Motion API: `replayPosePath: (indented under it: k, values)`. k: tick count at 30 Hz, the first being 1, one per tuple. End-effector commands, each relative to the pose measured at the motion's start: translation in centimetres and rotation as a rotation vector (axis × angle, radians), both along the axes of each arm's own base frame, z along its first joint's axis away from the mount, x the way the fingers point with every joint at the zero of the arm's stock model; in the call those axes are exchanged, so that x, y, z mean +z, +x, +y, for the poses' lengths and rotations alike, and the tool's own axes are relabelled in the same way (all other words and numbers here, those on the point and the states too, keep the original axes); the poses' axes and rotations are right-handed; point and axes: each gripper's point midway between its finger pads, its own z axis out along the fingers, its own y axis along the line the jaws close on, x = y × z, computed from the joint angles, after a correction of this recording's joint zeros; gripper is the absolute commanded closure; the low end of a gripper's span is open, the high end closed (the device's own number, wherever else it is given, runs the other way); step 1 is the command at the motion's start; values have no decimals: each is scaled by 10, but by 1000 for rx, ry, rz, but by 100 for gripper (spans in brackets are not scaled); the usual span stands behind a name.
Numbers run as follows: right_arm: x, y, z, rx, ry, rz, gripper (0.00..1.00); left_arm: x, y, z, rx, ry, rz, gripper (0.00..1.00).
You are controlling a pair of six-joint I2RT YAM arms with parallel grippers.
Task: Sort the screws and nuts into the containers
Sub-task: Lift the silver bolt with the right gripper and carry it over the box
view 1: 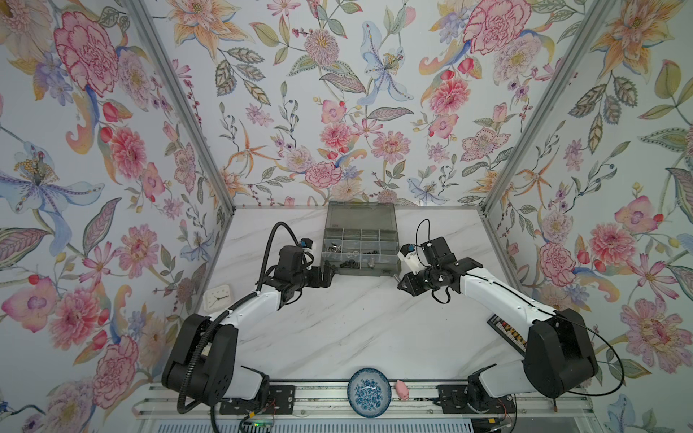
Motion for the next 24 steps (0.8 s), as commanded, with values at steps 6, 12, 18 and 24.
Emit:
replayPosePath:
  k: [6, 12, 18, 24]
  values:
    - [65, 35, 8, 53, 33, -195, 100, 24, 7, -3, -18, -39, -60, 1]
    - [76, 70, 13, 78, 9, -236, 100, 28, 4, -4, -13, -70, -75, 1]
    - [61, 99, 29, 116, -10, -209, 100, 28, 3, -1, -8, -55, -75, 1]
    - [24, 114, 41, 155, -89, -142, 100, 29, 3, -1, -6, -54, -78, 1]
